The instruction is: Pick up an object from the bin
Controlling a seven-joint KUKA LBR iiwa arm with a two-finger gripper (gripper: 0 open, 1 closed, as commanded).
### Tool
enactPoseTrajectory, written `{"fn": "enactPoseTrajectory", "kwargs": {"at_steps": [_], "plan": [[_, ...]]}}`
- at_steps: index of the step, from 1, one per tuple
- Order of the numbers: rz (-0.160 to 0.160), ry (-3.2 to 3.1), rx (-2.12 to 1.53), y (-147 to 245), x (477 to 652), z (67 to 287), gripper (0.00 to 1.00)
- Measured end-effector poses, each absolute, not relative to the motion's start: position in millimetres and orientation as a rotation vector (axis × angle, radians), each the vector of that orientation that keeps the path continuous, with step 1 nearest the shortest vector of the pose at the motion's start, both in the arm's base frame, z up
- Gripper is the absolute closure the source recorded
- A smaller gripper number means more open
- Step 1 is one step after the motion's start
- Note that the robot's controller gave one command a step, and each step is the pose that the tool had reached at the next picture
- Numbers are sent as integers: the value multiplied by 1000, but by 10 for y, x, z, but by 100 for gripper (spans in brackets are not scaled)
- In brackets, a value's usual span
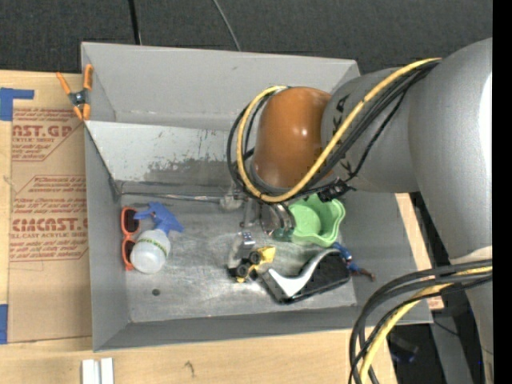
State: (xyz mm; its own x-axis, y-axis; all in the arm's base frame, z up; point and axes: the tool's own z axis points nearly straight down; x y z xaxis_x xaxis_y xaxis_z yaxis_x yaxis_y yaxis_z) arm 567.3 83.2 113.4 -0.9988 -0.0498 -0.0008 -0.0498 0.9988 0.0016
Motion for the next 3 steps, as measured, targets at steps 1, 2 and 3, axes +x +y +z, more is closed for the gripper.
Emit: {"fn": "enactPoseTrajectory", "kwargs": {"at_steps": [1,2,3], "plan": [[3,3140,-77,830,5673,1134,0],[5,3126,-210,658,5439,1104,0],[0,3081,-615,357,5191,1065,0]]}}
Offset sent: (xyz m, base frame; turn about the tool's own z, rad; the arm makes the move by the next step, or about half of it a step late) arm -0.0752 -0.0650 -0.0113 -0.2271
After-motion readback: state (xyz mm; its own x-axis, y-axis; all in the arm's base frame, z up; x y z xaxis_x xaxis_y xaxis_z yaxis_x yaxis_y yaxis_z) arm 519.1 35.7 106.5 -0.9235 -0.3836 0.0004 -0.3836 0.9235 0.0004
